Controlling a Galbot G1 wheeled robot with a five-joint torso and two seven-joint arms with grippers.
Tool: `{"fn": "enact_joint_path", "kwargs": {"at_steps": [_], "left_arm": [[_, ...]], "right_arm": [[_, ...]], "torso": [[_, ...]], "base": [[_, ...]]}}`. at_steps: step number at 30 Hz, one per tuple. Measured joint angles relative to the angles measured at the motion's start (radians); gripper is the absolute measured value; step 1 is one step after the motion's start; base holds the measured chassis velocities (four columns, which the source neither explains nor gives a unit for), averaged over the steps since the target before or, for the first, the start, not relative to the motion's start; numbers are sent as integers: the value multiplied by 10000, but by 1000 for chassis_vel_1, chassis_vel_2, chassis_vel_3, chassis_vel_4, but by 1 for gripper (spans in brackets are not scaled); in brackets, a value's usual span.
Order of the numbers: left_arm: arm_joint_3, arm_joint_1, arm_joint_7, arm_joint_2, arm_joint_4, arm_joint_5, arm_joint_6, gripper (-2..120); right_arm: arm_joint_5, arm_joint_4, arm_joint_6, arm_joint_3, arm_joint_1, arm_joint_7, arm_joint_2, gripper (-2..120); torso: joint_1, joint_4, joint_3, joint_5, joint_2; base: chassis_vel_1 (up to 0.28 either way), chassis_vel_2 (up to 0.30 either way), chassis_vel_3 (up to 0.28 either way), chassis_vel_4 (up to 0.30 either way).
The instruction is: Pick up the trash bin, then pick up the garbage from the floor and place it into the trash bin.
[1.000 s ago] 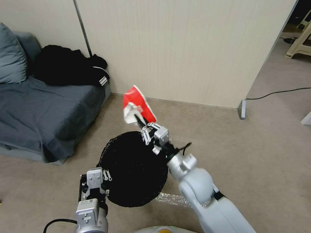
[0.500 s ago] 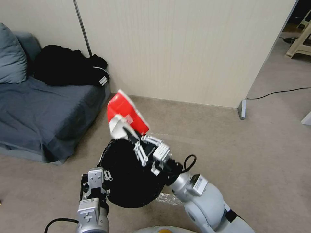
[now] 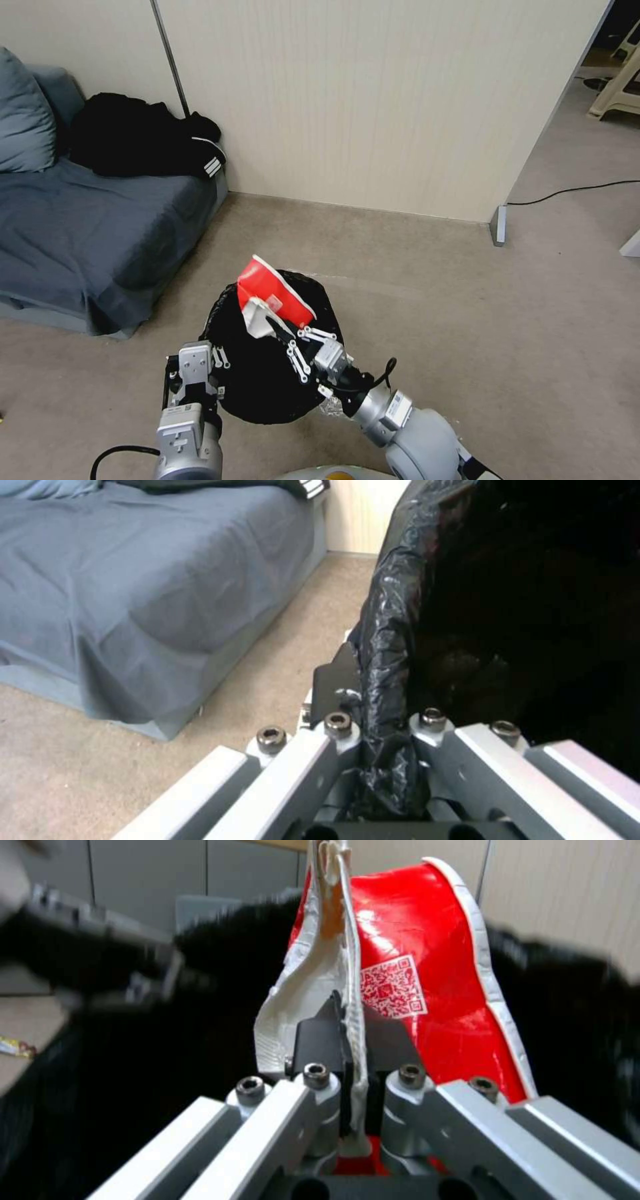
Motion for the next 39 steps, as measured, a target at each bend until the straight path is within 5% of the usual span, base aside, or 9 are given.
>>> {"fn": "enact_joint_path", "kwargs": {"at_steps": [8,23,25,30,32,39], "left_arm": [[-1,-69,5,5,-48,-95,39,0],[82,-82,198,-23,-90,-33,-55,0],[134,-72,247,8,-64,-3,-88,0],[147,-68,250,26,-52,5,-102,0],[144,-60,279,66,-44,56,-128,0],[111,-81,338,116,110,206,-277,0]], "right_arm": [[-203,-272,160,223,-338,-23,59,2],[-477,-154,183,-20,-468,20,-132,54],[-513,209,153,-23,-512,30,-345,76],[-540,398,148,12,-549,31,-427,84],[-583,885,105,110,-640,169,-521,99],[-511,2465,-219,1171,-729,1084,116,100]], "torso": [[0,0,0,0,0],[0,0,0,0,0],[0,0,0,0,0],[0,0,0,0,0],[0,2,0,2,0],[0,3,0,1,0]], "base": [[0,0,0,0],[0,0,0,0],[0,0,0,0],[0,0,0,0],[0,0,0,0],[0,0,0,0]]}}
